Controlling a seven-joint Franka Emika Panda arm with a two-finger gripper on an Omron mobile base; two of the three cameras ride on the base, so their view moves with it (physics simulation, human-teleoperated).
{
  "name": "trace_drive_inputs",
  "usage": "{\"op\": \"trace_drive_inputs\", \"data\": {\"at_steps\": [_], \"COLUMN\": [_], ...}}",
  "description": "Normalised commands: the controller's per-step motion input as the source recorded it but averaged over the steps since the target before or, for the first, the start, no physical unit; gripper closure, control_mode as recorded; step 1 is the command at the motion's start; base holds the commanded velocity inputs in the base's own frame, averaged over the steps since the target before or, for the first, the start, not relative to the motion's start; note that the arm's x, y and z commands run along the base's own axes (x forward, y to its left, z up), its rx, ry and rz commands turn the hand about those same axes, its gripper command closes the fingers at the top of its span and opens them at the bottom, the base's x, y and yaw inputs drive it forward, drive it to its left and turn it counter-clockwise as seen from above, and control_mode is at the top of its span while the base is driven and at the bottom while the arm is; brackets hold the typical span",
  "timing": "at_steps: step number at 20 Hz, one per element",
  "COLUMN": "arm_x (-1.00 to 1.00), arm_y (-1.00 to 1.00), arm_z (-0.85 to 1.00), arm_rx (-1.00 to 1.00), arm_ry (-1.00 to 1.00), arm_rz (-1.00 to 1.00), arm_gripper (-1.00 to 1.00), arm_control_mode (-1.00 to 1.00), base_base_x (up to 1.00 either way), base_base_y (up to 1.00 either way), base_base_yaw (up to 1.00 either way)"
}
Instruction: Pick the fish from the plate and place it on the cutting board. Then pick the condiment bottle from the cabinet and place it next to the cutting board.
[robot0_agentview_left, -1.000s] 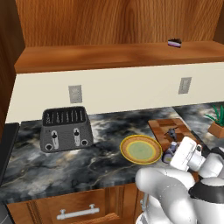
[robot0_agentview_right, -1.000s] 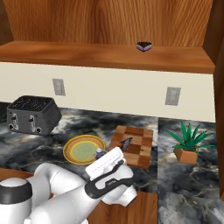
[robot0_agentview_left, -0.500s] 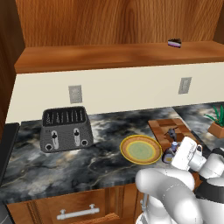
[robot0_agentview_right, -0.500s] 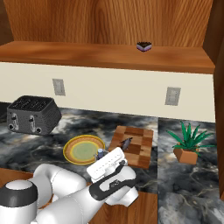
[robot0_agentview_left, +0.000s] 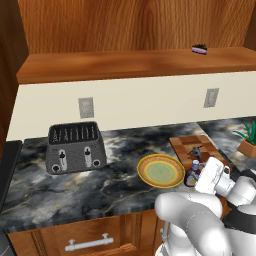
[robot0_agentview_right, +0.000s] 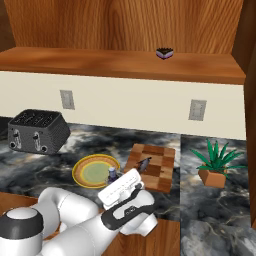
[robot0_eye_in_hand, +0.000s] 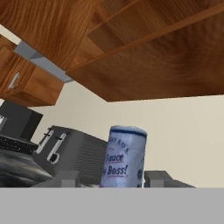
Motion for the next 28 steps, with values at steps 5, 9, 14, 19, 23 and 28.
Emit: {"op": "trace_drive_inputs", "data": {"at_steps": [5,9,14,19,23,28], "arm_x": [0.00,0.00,-0.04,-0.01,0.00,0.00], "arm_y": [0.01,0.00,0.00,-0.01,-0.08,-0.06], "arm_z": [-0.08,0.00,0.00,0.00,0.08,0.18], "arm_rx": [0.00,0.00,0.00,0.00,0.00,0.00], "arm_ry": [0.00,0.00,0.00,0.00,0.00,0.00], "arm_rz": [0.00,0.00,0.00,0.00,0.00,-0.01], "arm_gripper": [-1.00,-1.00,-1.00,-1.00,-1.00,-1.00], "arm_control_mode": [-1.00,-1.00,-1.00,-1.00,-1.00,-1.00], "base_base_x": [0.00,0.00,0.00,0.00,0.00,0.00], "base_base_y": [0.00,0.00,0.00,0.00,0.00,0.00], "base_base_yaw": [0.00,0.00,0.00,0.00,0.00,0.00]}}
